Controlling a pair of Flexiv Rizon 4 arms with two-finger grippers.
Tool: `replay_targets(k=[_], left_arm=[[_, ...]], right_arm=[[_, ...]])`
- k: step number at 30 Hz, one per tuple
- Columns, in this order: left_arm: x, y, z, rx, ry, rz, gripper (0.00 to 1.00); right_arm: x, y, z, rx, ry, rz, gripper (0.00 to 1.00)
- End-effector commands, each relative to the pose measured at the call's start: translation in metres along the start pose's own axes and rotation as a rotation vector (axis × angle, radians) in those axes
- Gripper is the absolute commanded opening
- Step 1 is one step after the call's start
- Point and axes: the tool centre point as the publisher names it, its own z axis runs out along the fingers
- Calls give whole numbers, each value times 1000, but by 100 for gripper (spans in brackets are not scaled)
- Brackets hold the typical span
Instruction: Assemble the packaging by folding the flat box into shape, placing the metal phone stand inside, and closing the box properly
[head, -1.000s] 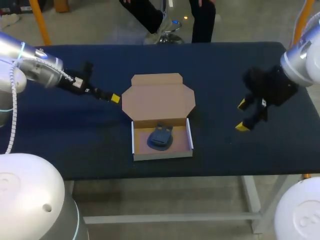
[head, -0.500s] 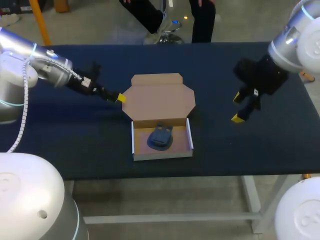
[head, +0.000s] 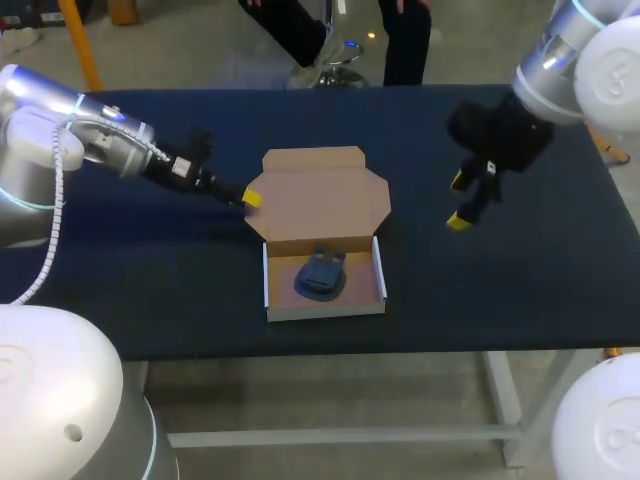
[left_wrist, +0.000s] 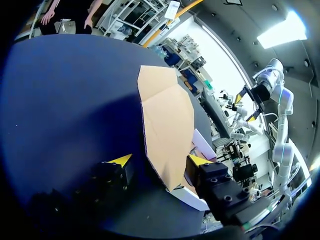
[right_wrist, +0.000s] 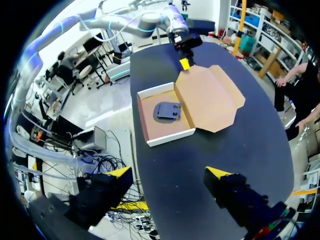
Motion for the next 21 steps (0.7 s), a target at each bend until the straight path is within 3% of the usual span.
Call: replay_targets(k=[1, 15, 21], left_arm=[[3, -7, 10, -15, 9, 3, 61], [12, -11, 27, -5, 83, 17, 44], [18, -11, 28, 27, 105, 53, 44]], right_arm=[[-8, 7, 2, 11, 21, -2, 100], [-19, 16, 6, 47, 20, 5, 100], [-19, 17, 6, 56, 21, 2, 100]])
